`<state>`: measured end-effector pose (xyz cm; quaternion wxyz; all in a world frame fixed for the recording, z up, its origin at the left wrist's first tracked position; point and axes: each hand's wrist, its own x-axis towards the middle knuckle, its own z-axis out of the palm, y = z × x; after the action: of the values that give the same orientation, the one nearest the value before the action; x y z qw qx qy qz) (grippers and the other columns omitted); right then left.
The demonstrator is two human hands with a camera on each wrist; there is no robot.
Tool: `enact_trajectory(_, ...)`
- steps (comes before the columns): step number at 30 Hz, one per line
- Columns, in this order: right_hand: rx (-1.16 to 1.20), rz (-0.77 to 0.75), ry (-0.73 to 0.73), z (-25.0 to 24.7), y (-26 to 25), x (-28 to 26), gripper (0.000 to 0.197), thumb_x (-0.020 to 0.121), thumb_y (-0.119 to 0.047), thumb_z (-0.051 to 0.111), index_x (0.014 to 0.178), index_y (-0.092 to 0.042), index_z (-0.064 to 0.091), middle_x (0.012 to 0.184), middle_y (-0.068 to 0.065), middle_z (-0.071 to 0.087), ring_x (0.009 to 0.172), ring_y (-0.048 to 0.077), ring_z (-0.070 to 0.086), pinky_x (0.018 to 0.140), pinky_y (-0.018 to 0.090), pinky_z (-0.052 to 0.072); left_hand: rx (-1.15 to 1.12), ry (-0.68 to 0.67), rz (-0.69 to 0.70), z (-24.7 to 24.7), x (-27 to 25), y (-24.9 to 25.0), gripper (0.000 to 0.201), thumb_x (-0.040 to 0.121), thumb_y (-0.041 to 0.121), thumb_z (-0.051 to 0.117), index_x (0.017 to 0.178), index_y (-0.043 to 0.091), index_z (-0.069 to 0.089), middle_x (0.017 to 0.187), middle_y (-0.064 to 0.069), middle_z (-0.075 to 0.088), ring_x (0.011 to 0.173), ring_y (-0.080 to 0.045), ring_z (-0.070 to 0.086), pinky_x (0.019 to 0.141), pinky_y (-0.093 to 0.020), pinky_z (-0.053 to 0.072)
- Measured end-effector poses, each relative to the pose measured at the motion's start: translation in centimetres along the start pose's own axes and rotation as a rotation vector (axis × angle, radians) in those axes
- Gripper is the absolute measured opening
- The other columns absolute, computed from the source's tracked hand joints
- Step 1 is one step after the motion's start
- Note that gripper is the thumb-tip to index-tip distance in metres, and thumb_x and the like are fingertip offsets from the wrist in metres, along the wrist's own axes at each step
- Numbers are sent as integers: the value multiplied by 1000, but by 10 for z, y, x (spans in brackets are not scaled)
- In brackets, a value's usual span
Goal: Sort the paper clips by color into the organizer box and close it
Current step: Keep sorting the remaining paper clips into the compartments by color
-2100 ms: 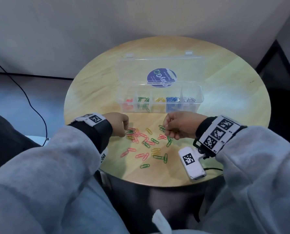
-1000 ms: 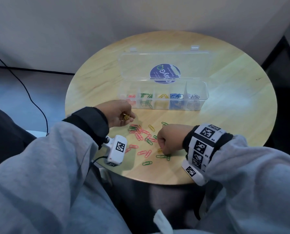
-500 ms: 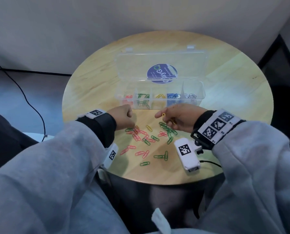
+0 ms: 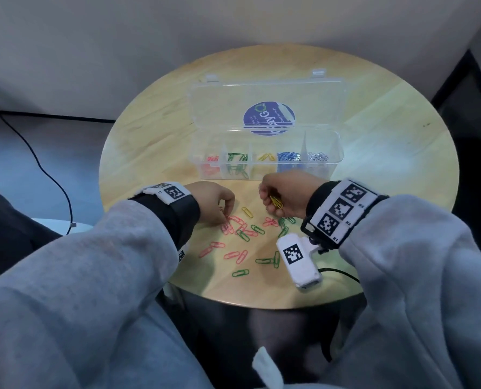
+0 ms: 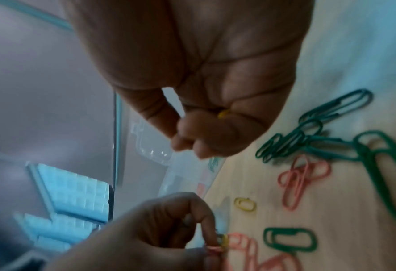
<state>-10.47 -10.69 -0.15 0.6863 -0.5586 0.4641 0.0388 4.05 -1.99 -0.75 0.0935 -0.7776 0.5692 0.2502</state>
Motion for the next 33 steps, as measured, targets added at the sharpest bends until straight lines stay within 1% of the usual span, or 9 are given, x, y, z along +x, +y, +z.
enact_trajectory(5, -760, -131, 91, 10, -3, 1, 24, 87, -33, 61, 70, -17, 53, 62, -2, 51, 55, 12, 46, 56, 24, 38, -86, -19, 28, -1, -6, -11, 16, 74, 26, 73, 74, 27, 56, 64, 10, 45, 61, -10, 43, 57, -25, 33)
enact_trajectory(10, -814, -141, 123, 18, -6, 2, 11, 86, -24, 64, 87, -14, 60, 74, 2, 63, 68, 20, 57, 61, 25, 48, -105, 43, -5, -8, -4, -14, 15, 76, 23, 69, 74, 28, 55, 66, 9, 45, 59, -10, 42, 61, -26, 35)
enact_trajectory(13, -891, -130, 151, 22, -5, 6, 19, 87, -21, 62, 100, -8, 65, 93, 10, 72, 75, 24, 62, 75, 33, 54, -72, 75, -14, -10, 1, -9, 12, 80, 21, 65, 87, 28, 58, 69, 10, 42, 67, -13, 45, 62, -25, 35)
enact_trajectory(16, -1018, -130, 170, 25, -4, 11, 25, 87, -27, 60, 100, -8, 67, 96, 9, 73, 85, 23, 68, 76, 31, 54, 16, 32, -9, -9, 4, 0, 12, 83, 24, 63, 95, 27, 62, 71, 11, 41, 79, -15, 47, 66, -25, 35)
enact_trajectory(19, -1104, -151, 189, 29, -4, 20, 28, 86, -32, 60, 97, -8, 68, 91, 7, 72, 84, 23, 68, 70, 29, 51, 65, -1, -18, -8, 5, 4, 6, 84, 24, 63, 89, 26, 59, 70, 11, 42, 79, -15, 47, 55, -25, 32)
enact_trajectory(23, -1224, -163, 179, 34, -5, 26, 22, 88, -24, 56, 100, -9, 67, 91, 5, 64, 78, 21, 57, 65, 27, 44, 43, -47, -45, -7, 7, 2, 15, 81, 17, 62, 73, 26, 53, 67, 11, 48, 60, -6, 44, 49, -22, 30)
enact_trajectory(28, -1236, -134, 86, 28, -5, 18, 17, 85, -19, 55, 92, -9, 66, 81, 5, 59, 75, 21, 56, 56, 23, 41, -160, -39, -52, -10, 3, 0, 14, 80, 17, 62, 71, 26, 55, 63, 11, 51, 60, -6, 46, 57, -22, 37)
enact_trajectory(31, -1037, -179, 50, 14, -15, 4, 14, 85, -22, 56, 88, -11, 63, 73, 1, 56, 67, 18, 53, 58, 25, 40, -329, -34, -66, -19, -4, -2, 14, 80, 18, 60, 68, 23, 54, 65, 9, 54, 63, -10, 47, 66, -24, 40)
enact_trajectory(33, -838, -197, 8, 5, -26, -6, 11, 87, -20, 52, 81, -11, 55, 64, 1, 47, 55, 17, 41, 51, 25, 34, -509, -48, -77, -27, -9, -1, 19, 82, 12, 56, 66, 20, 50, 65, 5, 53, 60, -11, 45, 59, -23, 38)
